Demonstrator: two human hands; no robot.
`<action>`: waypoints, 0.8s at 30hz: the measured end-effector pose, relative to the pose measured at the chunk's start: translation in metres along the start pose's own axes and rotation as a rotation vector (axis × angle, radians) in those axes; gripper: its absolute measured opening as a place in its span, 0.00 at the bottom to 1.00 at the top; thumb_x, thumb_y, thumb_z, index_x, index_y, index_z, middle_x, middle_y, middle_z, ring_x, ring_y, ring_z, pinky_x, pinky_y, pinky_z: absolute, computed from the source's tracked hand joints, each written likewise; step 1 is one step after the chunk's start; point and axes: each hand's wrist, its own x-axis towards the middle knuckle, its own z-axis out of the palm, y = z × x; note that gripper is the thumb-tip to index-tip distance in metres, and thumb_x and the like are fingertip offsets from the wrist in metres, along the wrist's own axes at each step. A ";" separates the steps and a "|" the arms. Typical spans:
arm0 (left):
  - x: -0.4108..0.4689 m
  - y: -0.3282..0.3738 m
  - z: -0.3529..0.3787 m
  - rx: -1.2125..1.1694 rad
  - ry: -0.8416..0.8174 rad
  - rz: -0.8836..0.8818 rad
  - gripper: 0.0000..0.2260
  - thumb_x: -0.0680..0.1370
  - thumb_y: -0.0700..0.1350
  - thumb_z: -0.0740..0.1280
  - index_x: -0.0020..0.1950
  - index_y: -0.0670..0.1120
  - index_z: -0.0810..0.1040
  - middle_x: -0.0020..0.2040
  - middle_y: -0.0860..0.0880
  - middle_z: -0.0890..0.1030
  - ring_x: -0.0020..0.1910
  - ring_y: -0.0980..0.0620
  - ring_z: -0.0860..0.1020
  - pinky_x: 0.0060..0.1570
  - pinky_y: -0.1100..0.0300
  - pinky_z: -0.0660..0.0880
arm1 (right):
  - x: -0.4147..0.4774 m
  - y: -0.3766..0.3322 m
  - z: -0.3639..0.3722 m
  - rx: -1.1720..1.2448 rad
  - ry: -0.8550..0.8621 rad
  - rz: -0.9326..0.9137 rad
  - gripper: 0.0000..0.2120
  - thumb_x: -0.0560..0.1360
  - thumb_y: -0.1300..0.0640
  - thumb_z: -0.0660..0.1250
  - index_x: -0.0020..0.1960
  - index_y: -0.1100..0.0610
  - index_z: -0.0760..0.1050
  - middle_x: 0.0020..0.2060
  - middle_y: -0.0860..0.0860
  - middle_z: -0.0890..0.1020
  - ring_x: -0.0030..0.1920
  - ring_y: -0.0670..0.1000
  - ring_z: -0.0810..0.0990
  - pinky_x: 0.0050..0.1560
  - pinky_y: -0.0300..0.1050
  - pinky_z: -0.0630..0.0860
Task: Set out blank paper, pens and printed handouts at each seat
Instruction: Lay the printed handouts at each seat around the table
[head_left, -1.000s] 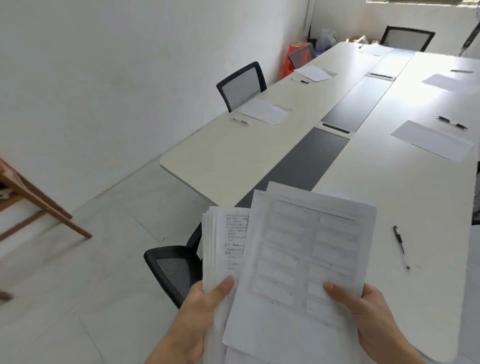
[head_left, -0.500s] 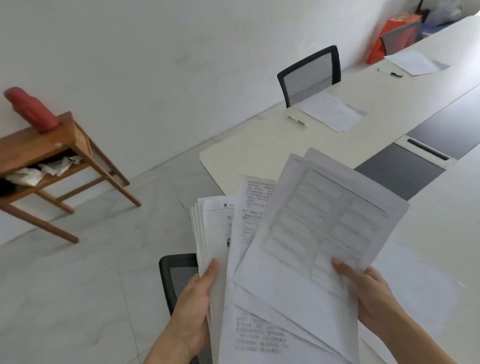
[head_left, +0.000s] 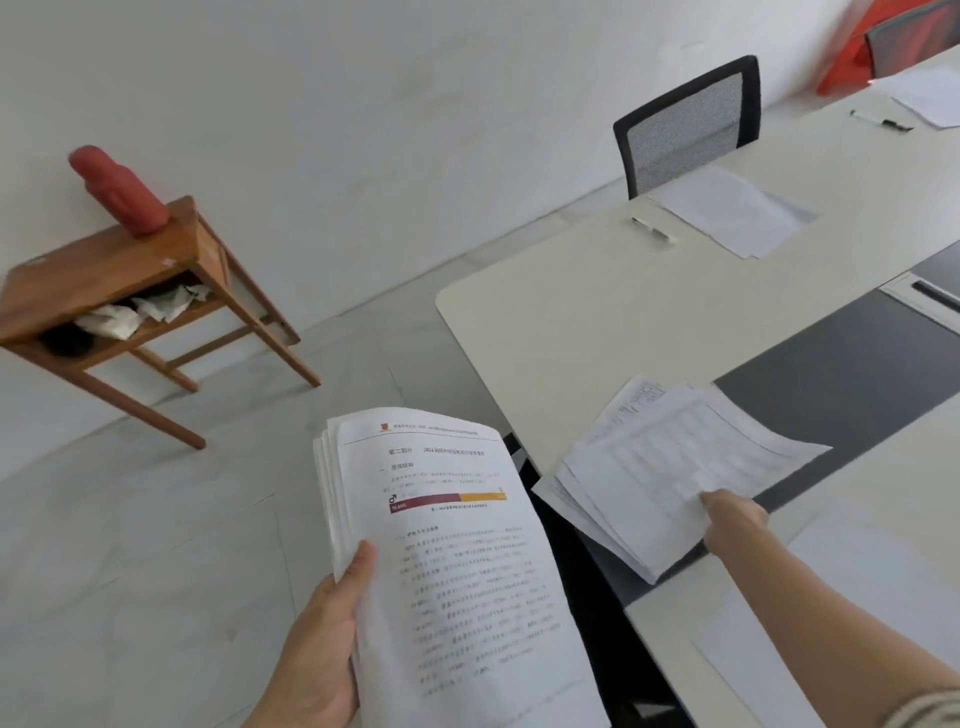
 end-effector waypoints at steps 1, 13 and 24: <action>-0.002 -0.001 0.000 -0.004 0.007 -0.005 0.21 0.75 0.53 0.64 0.62 0.41 0.79 0.57 0.39 0.83 0.57 0.38 0.80 0.60 0.43 0.73 | 0.006 0.001 0.006 -0.215 0.009 -0.064 0.26 0.78 0.56 0.63 0.75 0.53 0.61 0.70 0.46 0.69 0.69 0.50 0.72 0.57 0.36 0.71; -0.003 0.009 0.004 0.026 -0.320 -0.026 0.18 0.73 0.51 0.65 0.57 0.41 0.82 0.56 0.38 0.83 0.54 0.38 0.82 0.57 0.42 0.77 | -0.081 0.038 -0.041 0.439 -0.074 -0.137 0.30 0.76 0.54 0.70 0.74 0.56 0.64 0.68 0.58 0.73 0.65 0.60 0.74 0.66 0.59 0.71; -0.016 -0.039 0.029 0.251 -0.712 -0.200 0.19 0.77 0.50 0.62 0.62 0.40 0.79 0.59 0.39 0.82 0.58 0.40 0.81 0.63 0.43 0.73 | -0.255 0.136 -0.089 0.857 -0.352 -0.172 0.24 0.64 0.58 0.79 0.55 0.68 0.78 0.47 0.65 0.85 0.46 0.67 0.85 0.50 0.65 0.80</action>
